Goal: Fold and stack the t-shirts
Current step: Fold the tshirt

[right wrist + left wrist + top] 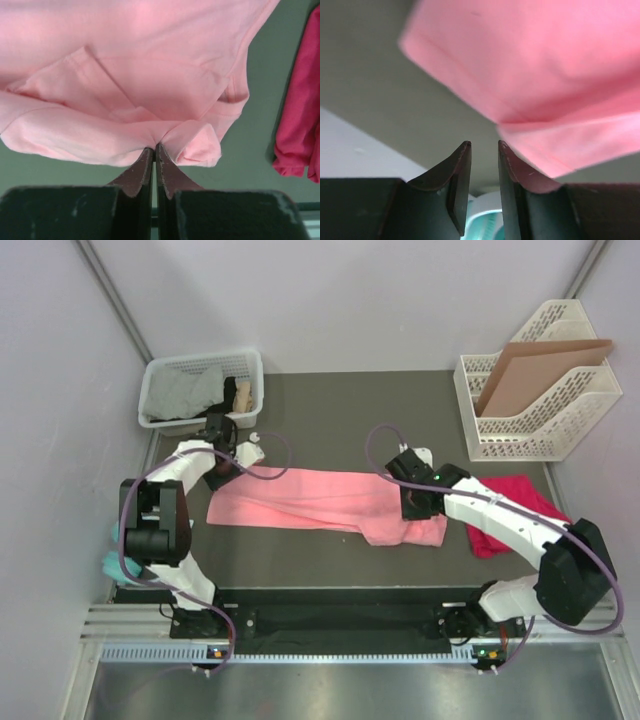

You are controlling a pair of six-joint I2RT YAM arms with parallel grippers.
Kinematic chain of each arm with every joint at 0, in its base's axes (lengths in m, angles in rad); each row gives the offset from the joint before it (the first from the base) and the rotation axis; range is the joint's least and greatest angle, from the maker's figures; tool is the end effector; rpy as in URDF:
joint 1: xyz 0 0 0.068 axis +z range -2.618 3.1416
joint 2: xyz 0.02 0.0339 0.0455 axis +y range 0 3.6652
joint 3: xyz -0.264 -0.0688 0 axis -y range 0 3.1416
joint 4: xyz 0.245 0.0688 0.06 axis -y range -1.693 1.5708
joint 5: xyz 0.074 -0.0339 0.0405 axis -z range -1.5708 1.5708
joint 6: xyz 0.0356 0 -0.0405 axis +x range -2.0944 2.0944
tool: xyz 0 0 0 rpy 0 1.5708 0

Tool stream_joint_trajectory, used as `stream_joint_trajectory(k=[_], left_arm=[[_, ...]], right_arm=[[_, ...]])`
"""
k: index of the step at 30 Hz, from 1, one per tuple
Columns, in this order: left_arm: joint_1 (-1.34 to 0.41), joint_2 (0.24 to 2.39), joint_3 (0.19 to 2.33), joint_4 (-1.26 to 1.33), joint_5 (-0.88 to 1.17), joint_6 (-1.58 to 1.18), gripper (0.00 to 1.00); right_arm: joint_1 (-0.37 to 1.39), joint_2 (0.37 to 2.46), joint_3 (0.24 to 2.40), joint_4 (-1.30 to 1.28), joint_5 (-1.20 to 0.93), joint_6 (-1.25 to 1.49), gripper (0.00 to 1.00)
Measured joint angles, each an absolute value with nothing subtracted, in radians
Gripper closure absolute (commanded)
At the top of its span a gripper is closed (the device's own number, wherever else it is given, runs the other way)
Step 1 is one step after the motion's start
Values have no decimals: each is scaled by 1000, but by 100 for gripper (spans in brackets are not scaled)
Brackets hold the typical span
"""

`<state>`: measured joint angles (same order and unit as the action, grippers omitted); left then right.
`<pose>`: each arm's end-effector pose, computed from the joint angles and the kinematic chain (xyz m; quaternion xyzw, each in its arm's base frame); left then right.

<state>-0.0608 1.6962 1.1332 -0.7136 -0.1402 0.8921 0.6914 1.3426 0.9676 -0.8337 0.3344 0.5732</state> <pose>0.3236 -0.0147 0.1908 0.4434 0.8816 0.1224 0.1058 0.1988 0.1494 0.2361 -0.0274 0.9700 -0.0271 0.2400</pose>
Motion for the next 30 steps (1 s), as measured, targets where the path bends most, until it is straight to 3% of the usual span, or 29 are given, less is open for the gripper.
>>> stream_joint_trajectory(k=[2,3,5,6,8,9,16,21,30], left_arm=[[-61,1711,1160,-677,-172,911,66],[-61,1713,1170,-658,-187,920,66],[-62,1714,1191,-633,-211,934,64],[-63,1714,1203,-625,-222,939,64],[-67,1714,1223,-615,-236,942,63],[-71,1713,1227,-608,-242,941,62],[-211,1621,1128,-626,-238,879,61],[-332,1533,1088,-703,-132,792,61],[-323,1600,1088,-710,-83,698,62]], right_arm=[[661,1366,981,-820,329,551,98],[647,1379,990,-811,325,539,83],[622,1409,1013,-799,317,517,65],[613,1425,1024,-792,315,506,42],[596,1459,1049,-783,312,488,26],[588,1481,1059,-775,315,475,23],[542,1607,1203,-789,396,413,29],[555,1552,1257,-798,368,405,32],[591,1282,987,-770,151,477,43]])
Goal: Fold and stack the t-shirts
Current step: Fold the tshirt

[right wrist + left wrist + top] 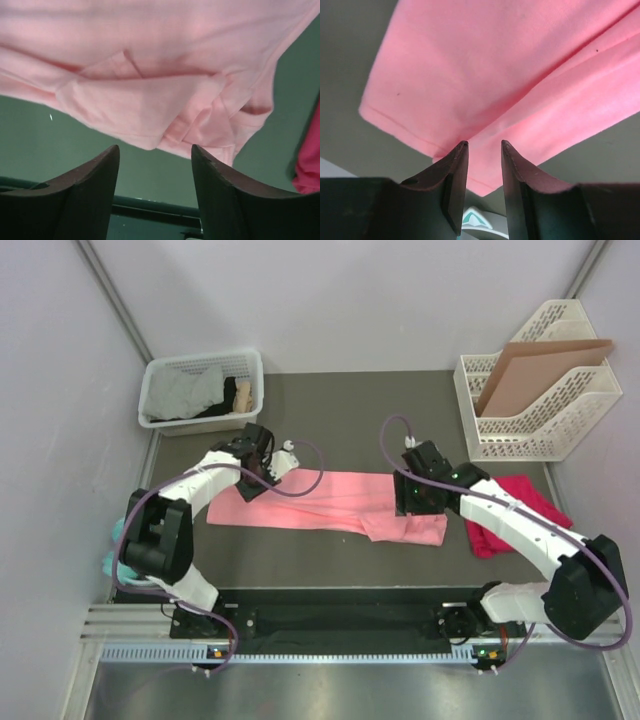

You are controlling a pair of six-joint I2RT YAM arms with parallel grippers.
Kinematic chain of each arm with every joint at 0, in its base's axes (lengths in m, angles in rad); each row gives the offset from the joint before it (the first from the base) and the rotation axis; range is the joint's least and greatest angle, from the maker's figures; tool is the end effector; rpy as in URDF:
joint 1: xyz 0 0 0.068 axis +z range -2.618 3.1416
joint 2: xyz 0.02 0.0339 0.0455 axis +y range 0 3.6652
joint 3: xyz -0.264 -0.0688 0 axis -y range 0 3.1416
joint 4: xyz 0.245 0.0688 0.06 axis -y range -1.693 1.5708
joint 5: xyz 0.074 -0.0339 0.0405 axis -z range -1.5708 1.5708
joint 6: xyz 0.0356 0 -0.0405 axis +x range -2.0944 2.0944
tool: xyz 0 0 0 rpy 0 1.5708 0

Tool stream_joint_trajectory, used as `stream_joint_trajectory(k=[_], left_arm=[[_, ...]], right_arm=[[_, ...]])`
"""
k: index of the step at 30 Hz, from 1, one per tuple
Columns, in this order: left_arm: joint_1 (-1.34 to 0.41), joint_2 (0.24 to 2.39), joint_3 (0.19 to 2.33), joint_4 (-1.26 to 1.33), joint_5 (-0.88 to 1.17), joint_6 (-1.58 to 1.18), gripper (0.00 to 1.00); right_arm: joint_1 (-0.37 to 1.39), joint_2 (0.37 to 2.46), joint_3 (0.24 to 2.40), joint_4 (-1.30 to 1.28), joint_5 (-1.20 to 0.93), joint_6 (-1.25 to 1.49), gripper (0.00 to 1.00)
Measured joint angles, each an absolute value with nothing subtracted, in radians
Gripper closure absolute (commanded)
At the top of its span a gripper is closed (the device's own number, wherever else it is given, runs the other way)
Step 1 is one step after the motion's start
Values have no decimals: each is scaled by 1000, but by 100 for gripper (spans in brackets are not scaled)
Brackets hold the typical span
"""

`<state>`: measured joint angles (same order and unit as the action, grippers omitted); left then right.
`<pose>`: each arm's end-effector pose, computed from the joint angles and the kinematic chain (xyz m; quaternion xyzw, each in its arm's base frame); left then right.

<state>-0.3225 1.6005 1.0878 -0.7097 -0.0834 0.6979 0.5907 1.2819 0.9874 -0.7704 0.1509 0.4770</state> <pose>0.2932 -0.0949 0.2066 0.4742 0.8622 0.0726 0.1625 0.2103 0.1346 0.2573 -0.0360 0.9649 0.0642 0.2520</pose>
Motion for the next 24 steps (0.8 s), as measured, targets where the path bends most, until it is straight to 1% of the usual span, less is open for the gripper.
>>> stream_joint_trajectory(k=[4,5,8,11,14,17,24], left_arm=[[-323,1657,1079,-685,-90,679,63],[-322,1666,1072,-672,-96,679,64],[-315,1691,1052,-640,-112,679,64],[-292,1727,1050,-618,-124,679,65],[-273,1742,1059,-604,-130,677,65],[-267,1744,1063,-601,-129,670,65],[-265,1744,1062,-600,-128,656,66]], right_arm=[[598,1271,890,-743,81,507,45],[605,1271,868,-735,57,511,41],[646,1271,839,-717,12,517,39],[758,1271,838,-702,4,511,38],[865,1290,859,-701,50,493,38],[934,1346,908,-705,136,478,38],[955,1469,984,-701,280,437,39]])
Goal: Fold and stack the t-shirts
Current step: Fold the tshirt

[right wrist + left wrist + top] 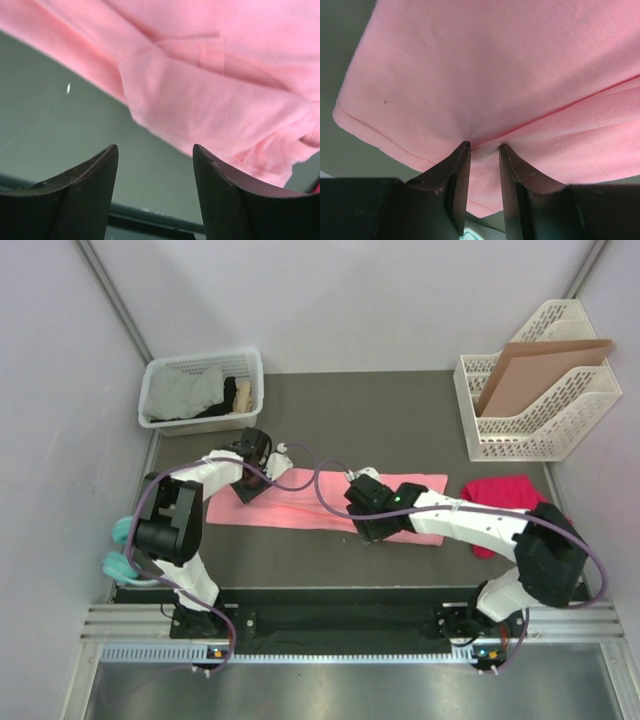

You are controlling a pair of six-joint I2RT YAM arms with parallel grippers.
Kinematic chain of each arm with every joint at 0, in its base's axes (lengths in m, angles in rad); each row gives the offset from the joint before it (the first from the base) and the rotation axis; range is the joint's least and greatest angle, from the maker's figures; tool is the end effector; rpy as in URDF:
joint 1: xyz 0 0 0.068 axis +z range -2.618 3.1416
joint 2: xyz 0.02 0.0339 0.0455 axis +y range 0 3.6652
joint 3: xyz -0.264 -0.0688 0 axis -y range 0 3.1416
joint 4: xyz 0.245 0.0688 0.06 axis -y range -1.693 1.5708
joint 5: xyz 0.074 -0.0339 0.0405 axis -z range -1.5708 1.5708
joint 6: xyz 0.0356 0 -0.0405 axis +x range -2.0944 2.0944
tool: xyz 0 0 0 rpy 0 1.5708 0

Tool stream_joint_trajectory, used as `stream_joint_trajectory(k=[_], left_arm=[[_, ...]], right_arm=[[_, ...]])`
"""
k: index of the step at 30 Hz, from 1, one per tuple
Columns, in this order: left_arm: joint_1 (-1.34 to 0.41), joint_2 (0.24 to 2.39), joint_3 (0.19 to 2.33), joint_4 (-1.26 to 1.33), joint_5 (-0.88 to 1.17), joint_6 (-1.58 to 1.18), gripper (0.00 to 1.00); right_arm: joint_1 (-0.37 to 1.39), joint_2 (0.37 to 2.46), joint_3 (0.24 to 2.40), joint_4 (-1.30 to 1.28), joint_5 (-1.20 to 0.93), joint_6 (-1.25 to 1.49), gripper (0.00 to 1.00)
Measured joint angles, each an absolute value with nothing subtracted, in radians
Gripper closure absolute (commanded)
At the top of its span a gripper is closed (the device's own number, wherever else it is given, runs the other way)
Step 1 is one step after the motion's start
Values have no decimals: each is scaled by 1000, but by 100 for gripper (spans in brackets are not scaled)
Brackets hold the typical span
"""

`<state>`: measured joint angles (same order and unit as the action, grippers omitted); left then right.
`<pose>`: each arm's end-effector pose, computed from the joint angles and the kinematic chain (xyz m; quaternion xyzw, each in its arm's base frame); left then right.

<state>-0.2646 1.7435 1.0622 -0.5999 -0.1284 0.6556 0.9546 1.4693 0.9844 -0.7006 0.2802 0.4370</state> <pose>0.3146 -0.0805 0.1611 0.4302 0.8889 0.0902 0.1289 0.1691 0.2217 0.2147 -0.2229 0.9464 0.0163 0.2334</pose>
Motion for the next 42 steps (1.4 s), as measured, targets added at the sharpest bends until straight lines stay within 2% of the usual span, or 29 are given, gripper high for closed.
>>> stream_joint_trajectory(k=[7,19,33,37,42], left_arm=[[-263,1727,1043,-582,-125,653,66],[-253,1665,982,-549,-120,659,66],[-155,1372,1001,-676,-41,706,63],[-158,1339,1002,-698,26,703,63],[-161,1404,1001,-707,65,679,64]], right_arm=[[955,1662,1086,-681,354,392,41],[925,1754,1200,-680,448,331,49],[796,1851,1277,-661,472,245,51],[774,1914,1351,-658,462,224,49],[726,2018,1512,-663,458,197,48]])
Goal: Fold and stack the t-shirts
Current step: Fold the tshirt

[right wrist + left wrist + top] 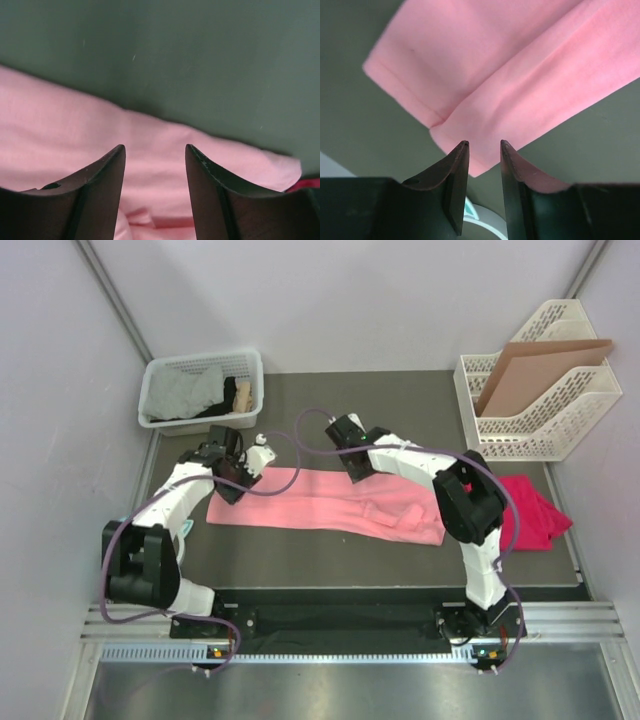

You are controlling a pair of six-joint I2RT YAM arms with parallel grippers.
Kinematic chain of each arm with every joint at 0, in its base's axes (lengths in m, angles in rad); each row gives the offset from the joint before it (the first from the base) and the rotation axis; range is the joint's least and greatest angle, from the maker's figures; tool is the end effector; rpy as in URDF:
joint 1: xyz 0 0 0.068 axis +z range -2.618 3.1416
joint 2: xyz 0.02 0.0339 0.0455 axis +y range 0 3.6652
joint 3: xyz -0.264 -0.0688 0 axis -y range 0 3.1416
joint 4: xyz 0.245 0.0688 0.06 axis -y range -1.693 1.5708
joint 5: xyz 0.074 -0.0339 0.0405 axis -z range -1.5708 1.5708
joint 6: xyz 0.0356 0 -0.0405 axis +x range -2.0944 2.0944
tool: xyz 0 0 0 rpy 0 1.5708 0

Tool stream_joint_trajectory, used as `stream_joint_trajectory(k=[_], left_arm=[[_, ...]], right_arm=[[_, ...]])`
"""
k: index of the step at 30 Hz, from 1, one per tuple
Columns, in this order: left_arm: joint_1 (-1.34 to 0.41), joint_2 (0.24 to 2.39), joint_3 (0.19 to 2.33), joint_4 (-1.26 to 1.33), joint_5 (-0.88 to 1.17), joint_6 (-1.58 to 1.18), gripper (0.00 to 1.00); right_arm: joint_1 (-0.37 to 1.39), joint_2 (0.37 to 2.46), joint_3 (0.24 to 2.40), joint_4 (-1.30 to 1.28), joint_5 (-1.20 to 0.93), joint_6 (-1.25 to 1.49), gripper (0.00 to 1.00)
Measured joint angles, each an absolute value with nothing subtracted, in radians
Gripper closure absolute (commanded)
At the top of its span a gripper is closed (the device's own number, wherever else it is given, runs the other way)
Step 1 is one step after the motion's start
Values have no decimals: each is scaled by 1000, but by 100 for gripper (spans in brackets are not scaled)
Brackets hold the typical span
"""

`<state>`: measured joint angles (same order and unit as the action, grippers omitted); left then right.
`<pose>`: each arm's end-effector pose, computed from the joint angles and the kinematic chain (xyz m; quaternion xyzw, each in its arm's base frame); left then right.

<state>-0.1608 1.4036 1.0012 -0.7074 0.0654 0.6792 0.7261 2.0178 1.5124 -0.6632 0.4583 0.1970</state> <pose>0.2698 -0.0461 0.2350 0.4036 0.8854 0.0278 0.2289 0.3238 0.2664 0.1880 -0.2057 0.9329 -0.1127 0.2733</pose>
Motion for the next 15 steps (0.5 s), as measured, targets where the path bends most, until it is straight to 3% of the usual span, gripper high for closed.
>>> stream_joint_trajectory(k=[7,15], left_arm=[[-161,1525,958,-696,71,656,64],[-161,1531,940,-681,79,642,64]], right_arm=[[670,2048,1687,-720,474,166,46],[740,1680,1419,-739,473,167,54]])
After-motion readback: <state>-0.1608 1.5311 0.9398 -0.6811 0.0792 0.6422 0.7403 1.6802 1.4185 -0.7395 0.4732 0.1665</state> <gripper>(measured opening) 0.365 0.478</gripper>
